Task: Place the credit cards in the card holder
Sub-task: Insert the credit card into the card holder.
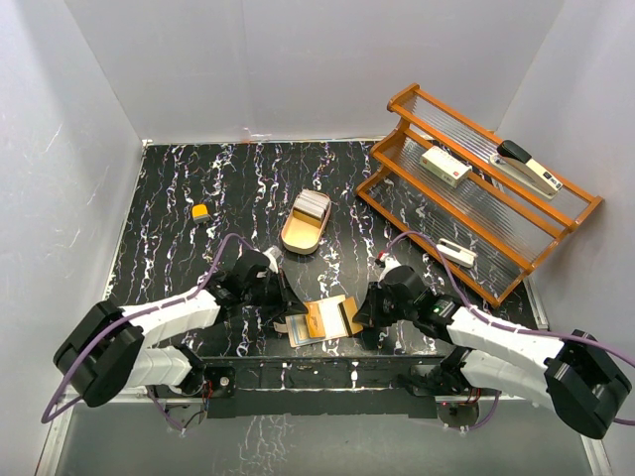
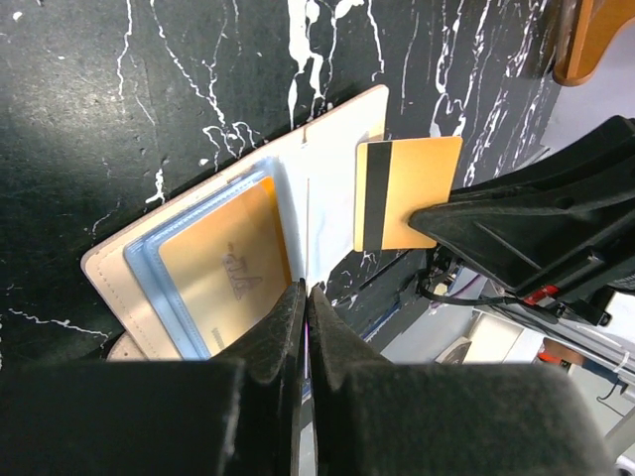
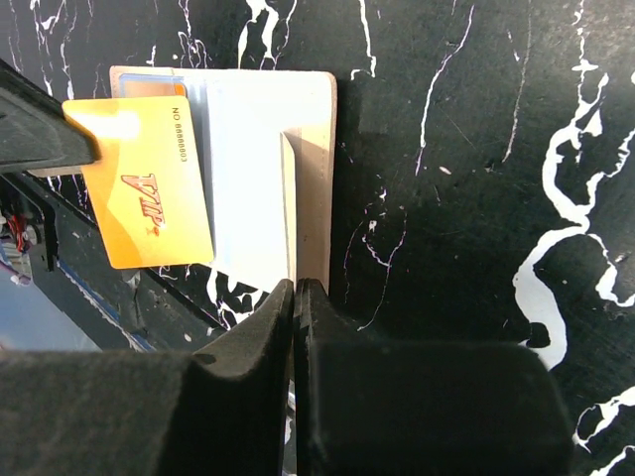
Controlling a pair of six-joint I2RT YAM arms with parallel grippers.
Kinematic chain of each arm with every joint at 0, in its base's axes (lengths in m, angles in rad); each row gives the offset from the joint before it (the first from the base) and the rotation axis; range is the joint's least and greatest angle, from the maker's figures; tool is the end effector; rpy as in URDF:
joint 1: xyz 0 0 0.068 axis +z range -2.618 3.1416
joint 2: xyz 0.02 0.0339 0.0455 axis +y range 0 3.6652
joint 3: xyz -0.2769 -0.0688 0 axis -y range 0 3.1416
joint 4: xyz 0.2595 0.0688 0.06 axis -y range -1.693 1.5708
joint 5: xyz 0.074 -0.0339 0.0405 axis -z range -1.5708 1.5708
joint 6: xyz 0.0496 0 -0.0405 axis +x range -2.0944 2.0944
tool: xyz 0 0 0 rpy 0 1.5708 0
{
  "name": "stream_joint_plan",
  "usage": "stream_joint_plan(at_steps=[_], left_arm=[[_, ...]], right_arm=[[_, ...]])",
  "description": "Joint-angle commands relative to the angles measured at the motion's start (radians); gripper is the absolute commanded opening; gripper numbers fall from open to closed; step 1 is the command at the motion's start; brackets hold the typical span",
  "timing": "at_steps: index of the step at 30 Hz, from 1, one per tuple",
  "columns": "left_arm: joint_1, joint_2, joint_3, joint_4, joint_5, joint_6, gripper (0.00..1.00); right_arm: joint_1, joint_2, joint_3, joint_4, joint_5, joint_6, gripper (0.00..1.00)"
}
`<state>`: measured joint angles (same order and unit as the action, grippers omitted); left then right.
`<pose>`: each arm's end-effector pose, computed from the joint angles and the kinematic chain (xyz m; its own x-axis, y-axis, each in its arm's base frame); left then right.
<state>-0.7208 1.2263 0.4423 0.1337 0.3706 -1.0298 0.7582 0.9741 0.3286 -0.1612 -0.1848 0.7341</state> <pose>0.1747 -0.1774 0.1606 -0.9472 -0.2314 -0.2219 0.0384 0.6052 -0.7952 0.1337 0.1391 0.1457 -0.9039 0.0510 -0.4248 -0.2192 0.7976 0.5620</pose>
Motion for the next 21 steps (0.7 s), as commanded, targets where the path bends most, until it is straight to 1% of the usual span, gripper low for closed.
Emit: stream_joint_plan(at_steps=[1, 8, 15, 21], left_arm=[[0.006, 0.020, -0.001, -0.014, 0.013, -0.002, 0.00], [0.006, 0.032, -0.003, -0.043, -0.003, -0.006, 0.00], [0.006, 0.046, 0.027, -0.127, -0.027, -0.010, 0.00], [0.007, 0.090, 0.018, -0.067, -0.003, -0.004, 0.00]], right_arm=[[-0.002, -0.015, -0.019, -0.012, 0.042, -0.001, 0.00], [-0.001, -0.012, -0.023, -0.015, 0.042, -0.001, 0.00], [-0.001, -0.007, -0.026, -0.009, 0.039, -0.002, 0.00], [-0.001, -0.007, -0.030, -0.004, 0.039, -0.002, 0.00]])
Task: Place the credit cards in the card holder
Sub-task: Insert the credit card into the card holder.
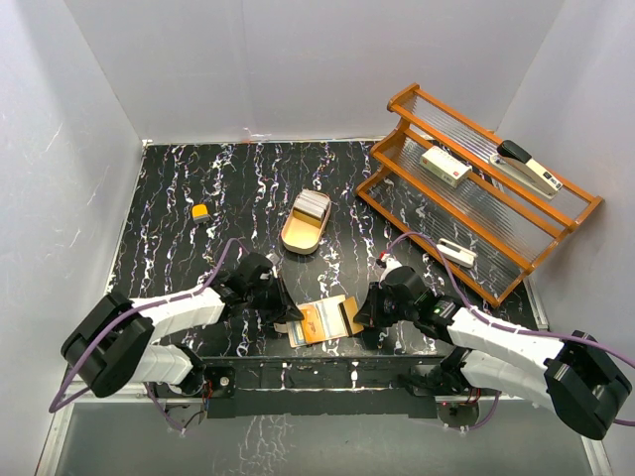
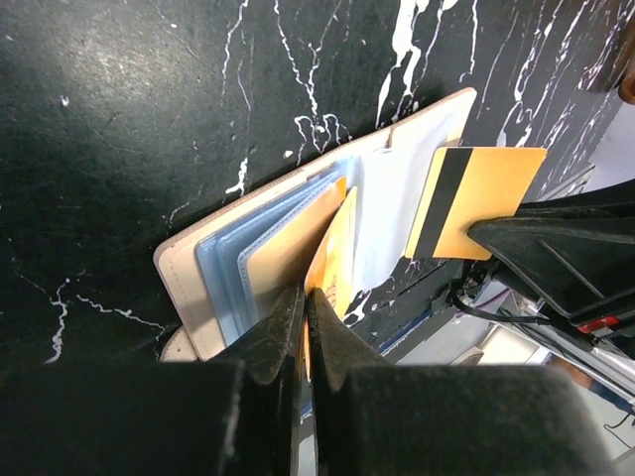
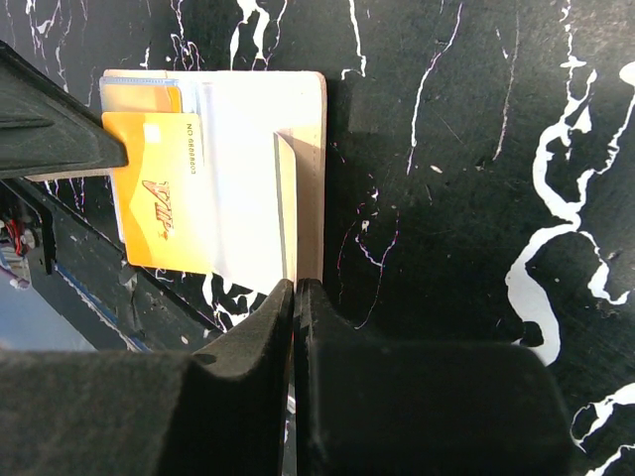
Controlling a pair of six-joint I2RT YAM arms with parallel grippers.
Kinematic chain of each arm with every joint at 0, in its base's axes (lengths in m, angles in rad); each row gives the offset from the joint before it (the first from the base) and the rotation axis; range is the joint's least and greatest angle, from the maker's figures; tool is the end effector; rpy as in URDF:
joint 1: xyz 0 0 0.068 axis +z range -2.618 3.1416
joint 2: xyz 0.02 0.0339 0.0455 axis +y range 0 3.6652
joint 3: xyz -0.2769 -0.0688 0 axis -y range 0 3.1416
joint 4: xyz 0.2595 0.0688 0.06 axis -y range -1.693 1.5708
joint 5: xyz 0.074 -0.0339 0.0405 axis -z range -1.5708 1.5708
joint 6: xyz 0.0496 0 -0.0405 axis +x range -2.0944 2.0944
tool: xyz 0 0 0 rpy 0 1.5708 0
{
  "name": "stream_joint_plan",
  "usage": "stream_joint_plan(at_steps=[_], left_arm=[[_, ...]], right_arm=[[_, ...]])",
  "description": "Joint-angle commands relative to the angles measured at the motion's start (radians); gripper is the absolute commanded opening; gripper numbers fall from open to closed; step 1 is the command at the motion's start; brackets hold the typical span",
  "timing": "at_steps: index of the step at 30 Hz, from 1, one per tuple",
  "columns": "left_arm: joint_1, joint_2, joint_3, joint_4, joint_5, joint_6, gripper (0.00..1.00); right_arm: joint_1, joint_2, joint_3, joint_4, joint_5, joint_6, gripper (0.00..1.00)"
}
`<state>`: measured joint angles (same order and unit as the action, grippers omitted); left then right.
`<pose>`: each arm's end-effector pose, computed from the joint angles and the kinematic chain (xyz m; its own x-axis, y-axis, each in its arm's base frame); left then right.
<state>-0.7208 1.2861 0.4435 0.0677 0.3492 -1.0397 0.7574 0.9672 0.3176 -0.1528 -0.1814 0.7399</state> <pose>0.1735 -0.1750 0.1411 -0.9593 -0.2357 -0.1555 -0.0461 0.6740 -0.7373 0.1327 0.1378 0.1440 -0.9029 0.0589 -0.4258 -0.2141 0.7973 0.5644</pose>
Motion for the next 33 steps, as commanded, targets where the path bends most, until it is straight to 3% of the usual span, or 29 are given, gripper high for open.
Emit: stream_joint_plan(at_steps=[1, 9, 21, 27, 33], left_arm=[[0.007, 0.036, 0.019, 0.006, 0.023, 0.014, 0.00], [0.008, 0.041, 0.070, -0.027, 0.004, 0.094, 0.00], [0.008, 0.075, 0.057, 0.057, 0.043, 0.145, 0.00], [0.008, 0.078, 0.045, 0.057, 0.016, 0.164, 0.00], [0.008, 0.102, 0.042, 0.074, 0.009, 0.163, 0.00]], right_arm=[[-0.001, 0.000, -0.020, -0.013, 0.036, -0.007, 0.00], [-0.001, 0.005, -0.025, -0.012, 0.035, -0.009, 0.00], [0.000, 0.000, 0.017, -0.072, 0.054, -0.019, 0.00], [-0.001, -0.024, 0.136, -0.108, -0.018, 0.014, 0.00], [0.000, -0.033, 0.177, -0.102, 0.006, 0.029, 0.00]])
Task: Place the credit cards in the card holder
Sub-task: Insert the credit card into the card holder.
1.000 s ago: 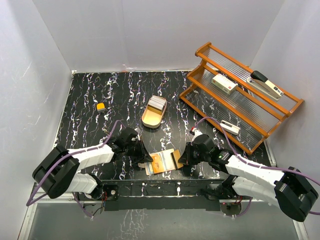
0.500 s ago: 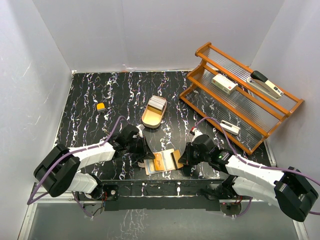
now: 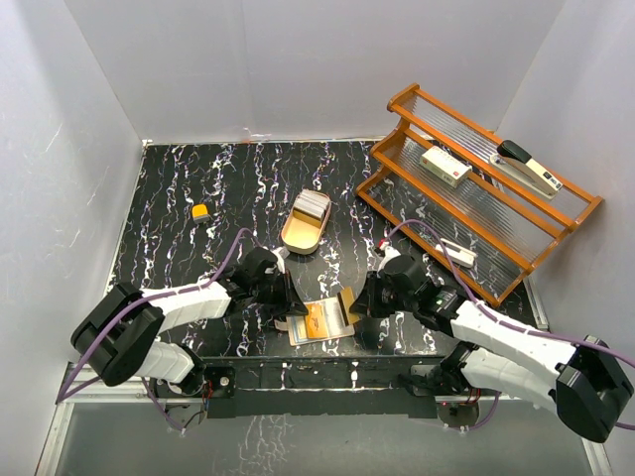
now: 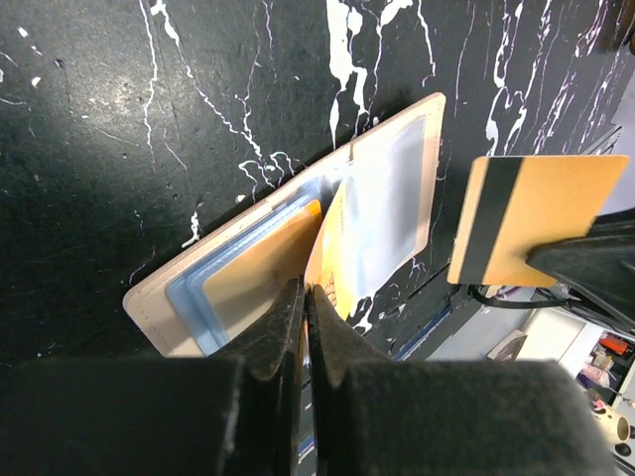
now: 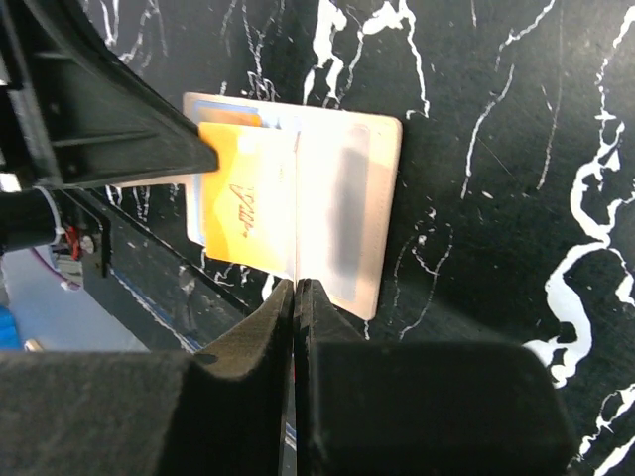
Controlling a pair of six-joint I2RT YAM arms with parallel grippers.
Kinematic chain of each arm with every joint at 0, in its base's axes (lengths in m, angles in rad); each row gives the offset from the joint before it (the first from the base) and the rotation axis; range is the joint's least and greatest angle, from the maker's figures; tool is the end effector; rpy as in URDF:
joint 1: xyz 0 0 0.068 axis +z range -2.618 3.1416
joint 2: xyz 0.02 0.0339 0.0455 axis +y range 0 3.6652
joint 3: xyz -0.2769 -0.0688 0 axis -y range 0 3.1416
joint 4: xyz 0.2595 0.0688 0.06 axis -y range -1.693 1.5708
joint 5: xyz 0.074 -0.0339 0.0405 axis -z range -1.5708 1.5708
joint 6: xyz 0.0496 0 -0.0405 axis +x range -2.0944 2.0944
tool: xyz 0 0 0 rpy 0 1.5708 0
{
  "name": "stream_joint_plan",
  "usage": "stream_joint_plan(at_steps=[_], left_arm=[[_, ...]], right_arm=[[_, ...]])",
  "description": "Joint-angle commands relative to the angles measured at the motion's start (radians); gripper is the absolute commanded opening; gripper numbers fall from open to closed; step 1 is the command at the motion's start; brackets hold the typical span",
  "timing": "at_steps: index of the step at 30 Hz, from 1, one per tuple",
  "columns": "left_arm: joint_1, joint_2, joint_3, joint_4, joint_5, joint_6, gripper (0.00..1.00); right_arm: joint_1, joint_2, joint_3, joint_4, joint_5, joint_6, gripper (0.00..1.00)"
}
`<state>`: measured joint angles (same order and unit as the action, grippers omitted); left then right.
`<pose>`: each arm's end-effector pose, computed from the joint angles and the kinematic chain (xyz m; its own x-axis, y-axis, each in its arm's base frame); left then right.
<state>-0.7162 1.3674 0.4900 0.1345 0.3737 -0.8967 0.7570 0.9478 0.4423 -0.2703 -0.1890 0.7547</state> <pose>0.1877 -0.1874 0.1422 -0.9545 -0.1335 -0.2668 0.1095 0.6751 -0.7296 0.1405 0.1456 0.1793 -0.8997 0.0757 -0.4299 -0.2137 0.7825 0.5849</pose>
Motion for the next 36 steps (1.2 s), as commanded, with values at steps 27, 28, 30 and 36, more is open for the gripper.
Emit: stream_joint_plan(at_steps=[27, 28, 30, 36], left_arm=[[0.010, -0.070, -0.192, 0.356, 0.001, -0.135, 0.00], [0.011, -0.076, -0.202, 0.366, -0.001, -0.140, 0.00], [0.011, -0.083, -0.214, 0.372, -0.006, -0.148, 0.00], [0.011, -0.056, -0.238, 0.459, -0.008, -0.166, 0.00]], right_arm=[[0.000, 0.087, -0.052, 0.019, 0.125, -0.014, 0.00], [0.001, 0.088, -0.049, 0.019, 0.125, -0.012, 0.00], [0.000, 0.094, -0.043, 0.014, 0.122, -0.015, 0.00], [-0.001, 0.085, -0.042, 0.011, 0.124, -0.009, 0.00]])
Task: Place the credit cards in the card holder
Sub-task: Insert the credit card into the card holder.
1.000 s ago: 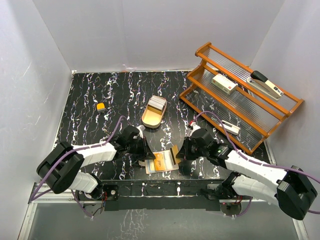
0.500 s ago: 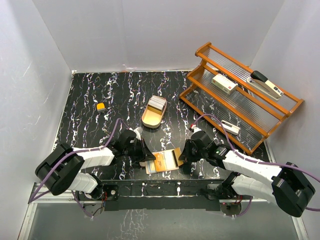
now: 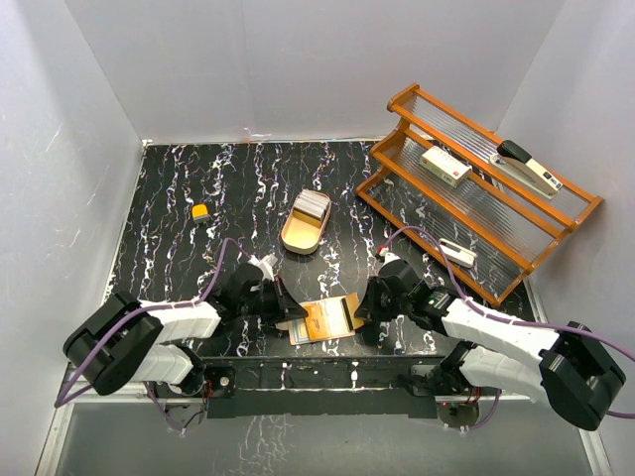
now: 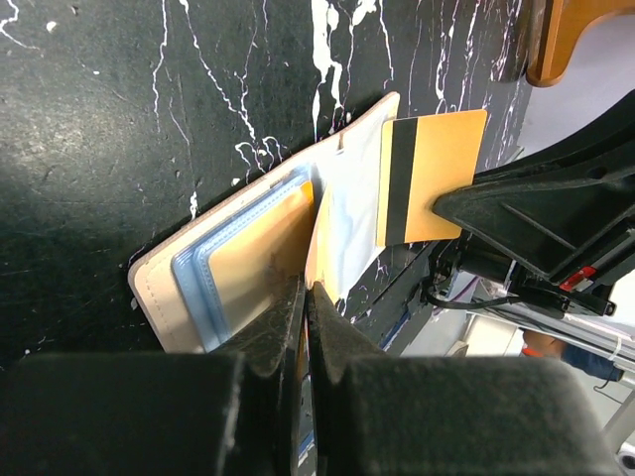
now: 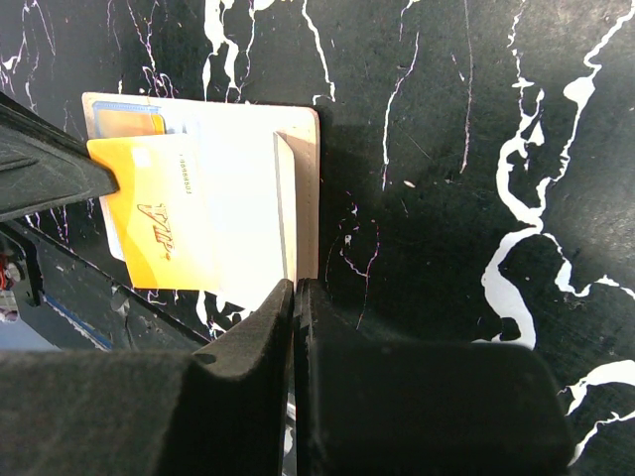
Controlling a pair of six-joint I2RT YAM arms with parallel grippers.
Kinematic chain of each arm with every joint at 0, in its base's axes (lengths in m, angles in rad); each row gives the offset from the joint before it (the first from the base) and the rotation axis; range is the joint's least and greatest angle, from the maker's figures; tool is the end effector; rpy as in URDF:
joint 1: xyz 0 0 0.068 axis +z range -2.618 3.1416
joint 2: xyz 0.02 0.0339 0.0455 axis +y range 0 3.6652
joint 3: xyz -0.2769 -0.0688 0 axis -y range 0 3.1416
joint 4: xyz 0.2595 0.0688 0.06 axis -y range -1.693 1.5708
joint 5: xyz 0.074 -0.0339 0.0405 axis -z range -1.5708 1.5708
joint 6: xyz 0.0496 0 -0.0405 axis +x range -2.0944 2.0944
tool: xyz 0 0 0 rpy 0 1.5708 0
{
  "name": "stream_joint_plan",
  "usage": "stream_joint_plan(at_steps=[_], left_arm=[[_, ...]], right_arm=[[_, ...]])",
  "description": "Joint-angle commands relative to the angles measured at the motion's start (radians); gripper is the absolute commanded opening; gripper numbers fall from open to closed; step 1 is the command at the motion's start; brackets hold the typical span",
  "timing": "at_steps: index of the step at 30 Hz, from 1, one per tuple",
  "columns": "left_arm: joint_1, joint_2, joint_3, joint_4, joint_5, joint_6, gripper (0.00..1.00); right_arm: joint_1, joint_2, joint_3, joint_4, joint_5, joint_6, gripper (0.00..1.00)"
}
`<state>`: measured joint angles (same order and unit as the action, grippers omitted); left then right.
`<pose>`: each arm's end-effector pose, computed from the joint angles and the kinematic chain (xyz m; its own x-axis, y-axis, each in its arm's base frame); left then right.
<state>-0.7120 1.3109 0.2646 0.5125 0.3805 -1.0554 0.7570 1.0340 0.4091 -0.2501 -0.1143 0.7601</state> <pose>0.1652 -0.1669 0.1254 -0.9283 -0.2660 -0.2599 0.0831 0.5327 -0.8422 0.1437 0.1435 0.1537 -0.9111 0.0809 -0.4043 -0.1486 0.8502 0.5051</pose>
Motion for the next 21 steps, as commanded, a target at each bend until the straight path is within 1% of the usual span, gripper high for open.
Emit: stream_joint_plan(at_steps=[1, 6, 10, 21], left_arm=[[0.006, 0.012, -0.016, 0.095, -0.015, -0.005, 0.00], [0.006, 0.053, -0.036, 0.182, -0.007, -0.016, 0.00], [0.007, 0.082, -0.036, 0.206, -0.001, -0.014, 0.00], [0.007, 0.099, -0.098, 0.313, -0.051, -0.054, 0.00]], right_arm=[[0.000, -0.006, -0.011, -0.008, 0.050, -0.012, 0.00], [0.000, -0.011, -0.028, -0.007, 0.047, -0.006, 0.00], [0.000, -0.013, -0.025, -0.015, 0.055, -0.001, 0.00], [0.000, -0.023, -0.029, -0.015, 0.055, 0.002, 0.00]])
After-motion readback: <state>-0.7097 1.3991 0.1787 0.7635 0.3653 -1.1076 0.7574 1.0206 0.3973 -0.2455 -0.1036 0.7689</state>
